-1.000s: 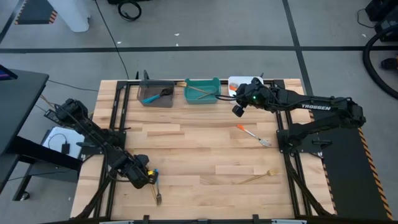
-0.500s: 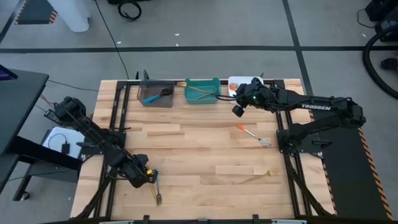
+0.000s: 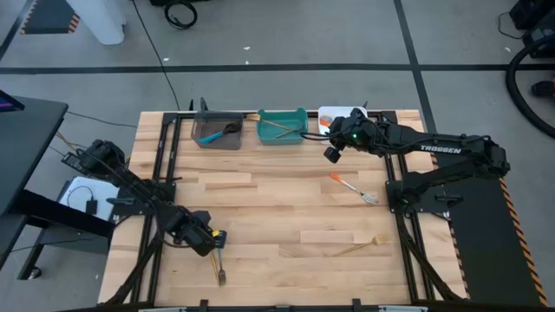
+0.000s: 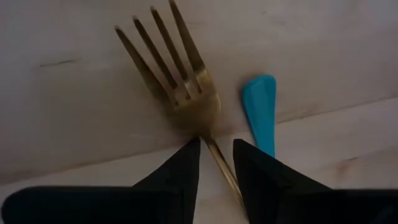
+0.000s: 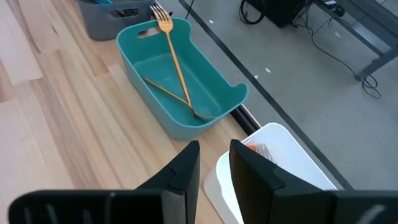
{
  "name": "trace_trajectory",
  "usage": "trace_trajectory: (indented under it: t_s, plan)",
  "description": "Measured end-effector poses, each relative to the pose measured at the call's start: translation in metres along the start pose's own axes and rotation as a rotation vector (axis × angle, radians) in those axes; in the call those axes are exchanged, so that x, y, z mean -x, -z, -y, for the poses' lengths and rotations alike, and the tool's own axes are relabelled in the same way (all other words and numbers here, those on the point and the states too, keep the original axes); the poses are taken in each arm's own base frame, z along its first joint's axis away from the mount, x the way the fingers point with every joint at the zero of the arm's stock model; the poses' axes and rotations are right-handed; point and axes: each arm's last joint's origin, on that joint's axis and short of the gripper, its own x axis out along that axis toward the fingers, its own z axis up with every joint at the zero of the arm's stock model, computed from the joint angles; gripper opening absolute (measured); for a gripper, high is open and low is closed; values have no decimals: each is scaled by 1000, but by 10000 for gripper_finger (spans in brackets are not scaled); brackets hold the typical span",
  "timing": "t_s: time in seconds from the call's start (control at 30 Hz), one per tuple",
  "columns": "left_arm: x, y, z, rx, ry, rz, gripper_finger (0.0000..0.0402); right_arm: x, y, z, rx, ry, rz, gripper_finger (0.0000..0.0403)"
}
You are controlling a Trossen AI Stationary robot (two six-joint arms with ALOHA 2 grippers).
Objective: Sort silverware by color (type)
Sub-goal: Put the gold fork into the green bin
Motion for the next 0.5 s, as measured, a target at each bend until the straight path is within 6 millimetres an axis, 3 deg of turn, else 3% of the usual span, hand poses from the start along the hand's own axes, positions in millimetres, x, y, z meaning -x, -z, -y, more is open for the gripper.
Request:
trace_trajectory:
  t_s: [0.17, 0.37, 0.5]
  plan:
    - [0, -2, -5, -67, -54, 19, 92, 0, 1, 0, 3, 0, -6, 94]
    - [0, -4, -8, -132, -90, 22, 18, 0, 1, 0, -20, 0, -8, 94]
    - [0, -4, -7, -157, -71, 39, 15, 0, 1, 0, -90, 0, -8, 94]
